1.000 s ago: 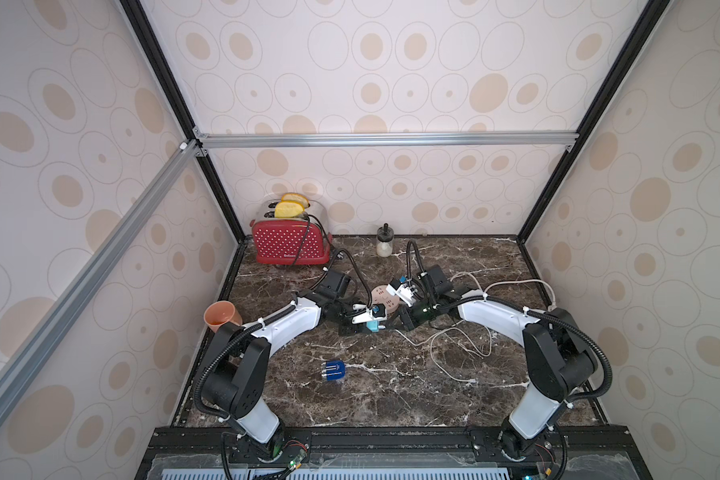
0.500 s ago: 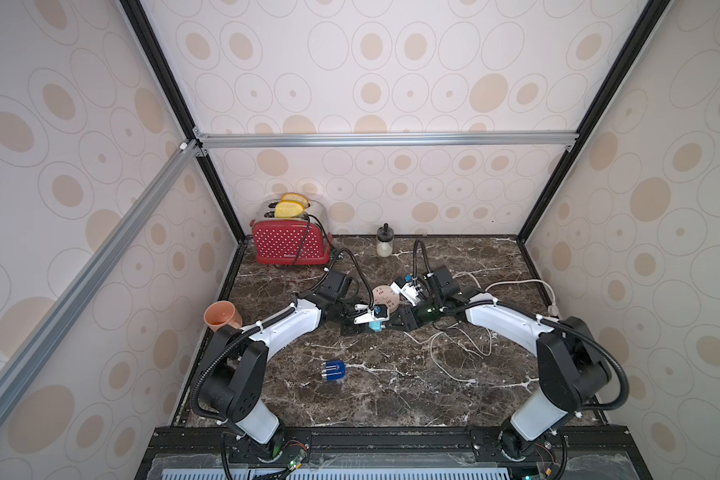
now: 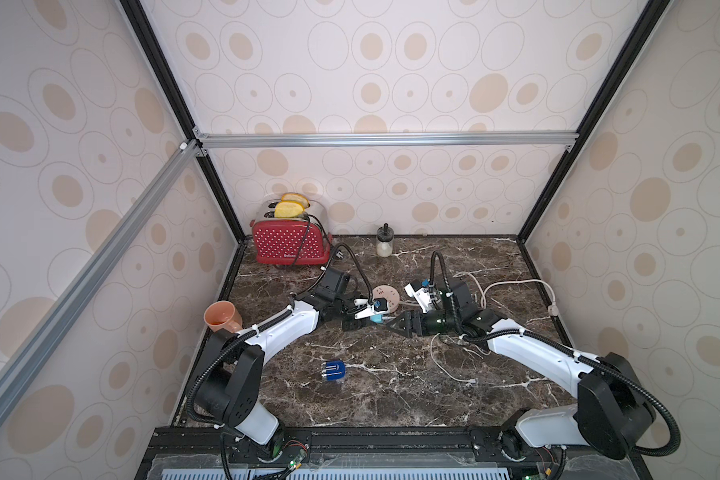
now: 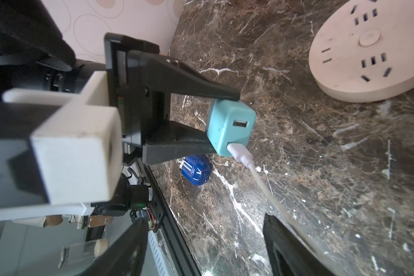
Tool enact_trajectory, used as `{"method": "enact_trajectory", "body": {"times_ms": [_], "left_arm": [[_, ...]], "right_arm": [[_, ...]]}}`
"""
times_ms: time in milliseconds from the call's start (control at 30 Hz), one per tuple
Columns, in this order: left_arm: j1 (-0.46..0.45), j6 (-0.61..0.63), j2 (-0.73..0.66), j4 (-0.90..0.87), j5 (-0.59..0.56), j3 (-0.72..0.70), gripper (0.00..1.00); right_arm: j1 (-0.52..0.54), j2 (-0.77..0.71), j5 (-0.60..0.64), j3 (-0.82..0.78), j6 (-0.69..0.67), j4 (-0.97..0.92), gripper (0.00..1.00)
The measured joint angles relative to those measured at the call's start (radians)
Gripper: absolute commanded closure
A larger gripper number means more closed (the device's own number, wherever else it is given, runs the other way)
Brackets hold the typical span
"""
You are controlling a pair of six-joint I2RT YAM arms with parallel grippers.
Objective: Charge the electric shaver
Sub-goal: Insert the charging cable into the plug, then insert the plug into the socket.
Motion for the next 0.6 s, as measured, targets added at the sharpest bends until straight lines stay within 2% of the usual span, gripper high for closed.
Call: {"method": "enact_trajectory", "body": {"times_ms": [233, 467, 600], "left_arm": [[0.0, -0.021, -0.023, 0.021, 0.0, -0.003, 1.0], [0.0, -0.029, -0.023, 0.024, 0.014, -0.014, 1.0], [0.002, -0.03, -0.023, 0.028, 0.02, -0.017, 1.0]], "right_arm": [[0.017, 0.047, 0.048, -0.021, 0.095, 0.115, 0.27], [0.019, 0.184, 0.077, 0.008, 0.116, 0.21, 0.32], [0.019, 0.209, 0.08, 0.019, 0.125, 0.269, 0.36]]}}
